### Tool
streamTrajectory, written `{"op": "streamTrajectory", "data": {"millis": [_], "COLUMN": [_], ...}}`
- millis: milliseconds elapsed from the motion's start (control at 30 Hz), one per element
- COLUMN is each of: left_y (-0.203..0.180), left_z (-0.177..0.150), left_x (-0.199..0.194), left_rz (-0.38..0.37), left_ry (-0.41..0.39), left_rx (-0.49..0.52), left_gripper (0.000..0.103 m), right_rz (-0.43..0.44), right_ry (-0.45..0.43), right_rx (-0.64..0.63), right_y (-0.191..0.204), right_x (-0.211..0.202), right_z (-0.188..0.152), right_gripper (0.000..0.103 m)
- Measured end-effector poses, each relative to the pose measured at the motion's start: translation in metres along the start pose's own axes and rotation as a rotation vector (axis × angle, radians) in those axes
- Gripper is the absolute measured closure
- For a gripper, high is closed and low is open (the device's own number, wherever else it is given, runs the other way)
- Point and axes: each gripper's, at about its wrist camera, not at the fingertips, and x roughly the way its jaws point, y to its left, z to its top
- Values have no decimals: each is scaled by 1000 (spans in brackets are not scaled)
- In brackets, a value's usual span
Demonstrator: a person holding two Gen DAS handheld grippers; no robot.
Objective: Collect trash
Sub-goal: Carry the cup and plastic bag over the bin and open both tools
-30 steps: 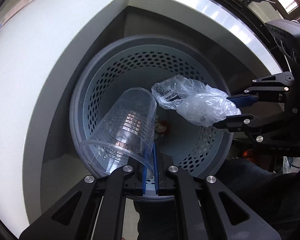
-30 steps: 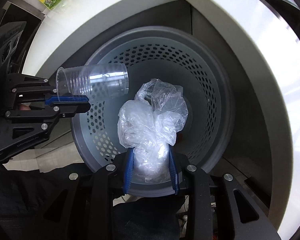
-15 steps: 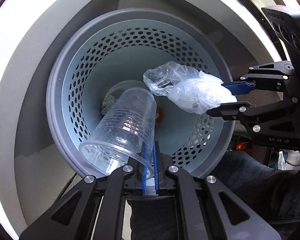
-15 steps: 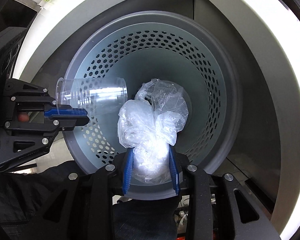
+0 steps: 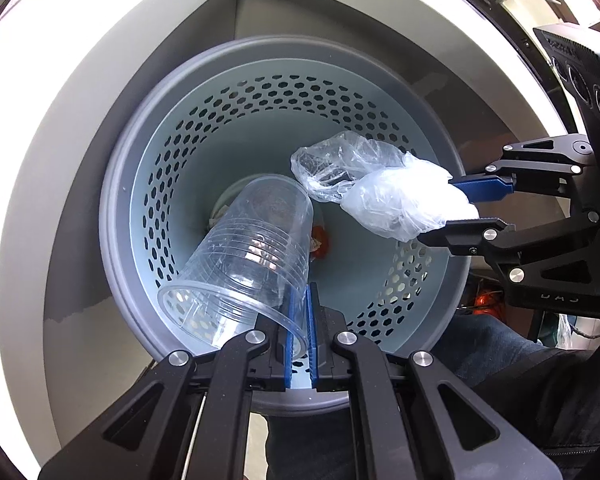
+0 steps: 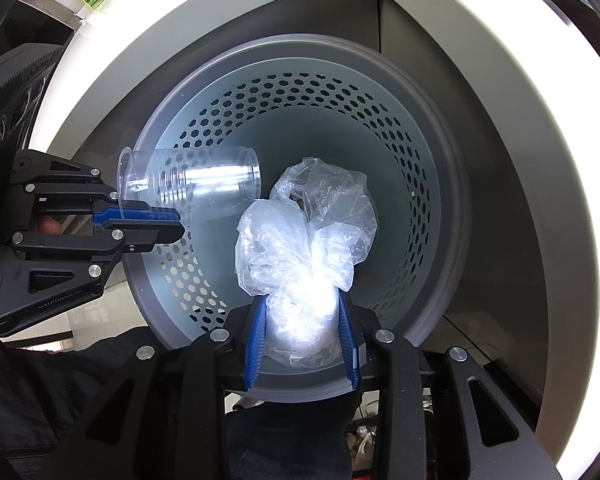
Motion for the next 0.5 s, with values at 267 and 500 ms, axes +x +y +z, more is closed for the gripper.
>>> {"op": "streamTrajectory", "data": {"millis": [267, 500], "left_y": [0, 5], "left_z": [3, 5], "left_x": [-4, -17], "left_rz": [8, 38], "left_ry": [-16, -62], "left_rx": [-12, -30], "left_gripper": [48, 23], "right_rz": [0, -2], "right_ry": [-17, -32], "right_rx": [7, 34], "right_y": [-5, -11], "right_x": [-8, -15], "right_z": [2, 4], "right_gripper": [68, 34]}}
